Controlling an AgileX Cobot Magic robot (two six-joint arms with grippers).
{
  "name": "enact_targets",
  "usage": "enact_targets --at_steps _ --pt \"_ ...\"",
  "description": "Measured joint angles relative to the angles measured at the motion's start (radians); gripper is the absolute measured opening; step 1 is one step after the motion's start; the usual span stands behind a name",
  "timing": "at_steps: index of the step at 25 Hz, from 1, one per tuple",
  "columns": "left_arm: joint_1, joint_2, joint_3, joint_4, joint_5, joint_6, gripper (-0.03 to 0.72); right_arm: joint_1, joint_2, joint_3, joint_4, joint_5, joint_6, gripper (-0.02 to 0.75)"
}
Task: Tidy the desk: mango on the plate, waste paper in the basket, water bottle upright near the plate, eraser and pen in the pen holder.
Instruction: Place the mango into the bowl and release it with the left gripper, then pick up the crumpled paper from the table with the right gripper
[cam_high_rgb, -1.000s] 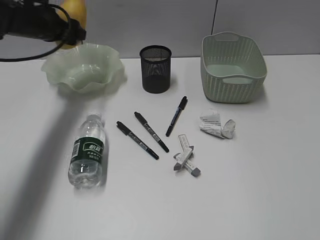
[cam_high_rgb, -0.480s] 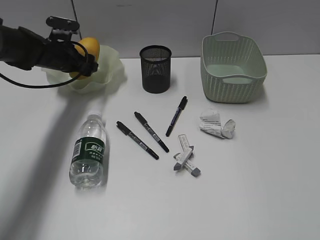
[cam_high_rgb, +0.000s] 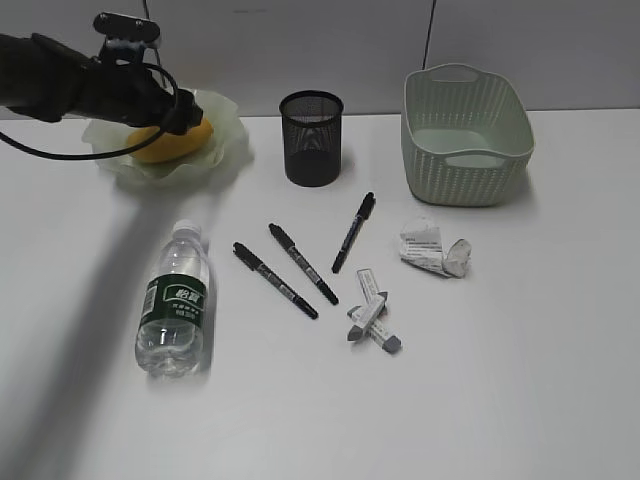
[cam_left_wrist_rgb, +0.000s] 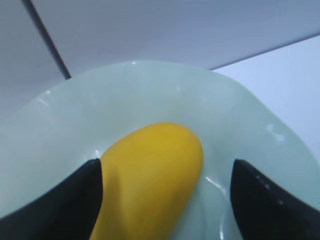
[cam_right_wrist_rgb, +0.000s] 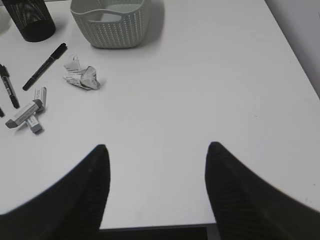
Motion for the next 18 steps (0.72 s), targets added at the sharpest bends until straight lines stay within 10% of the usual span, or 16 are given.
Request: enact_targets --at_steps 12,18 --pt "0.0 -0.246 -0.008 0.531 0.303 -0.031 0.574 0.0 0.0 0.0 0.0 0.0 0.0 0.482" --pt "0.0 -0.333 -0.008 0.921 0.587 -0.503 0.574 0.0 0.0 0.0 0.0 0.0 0.0 0.482"
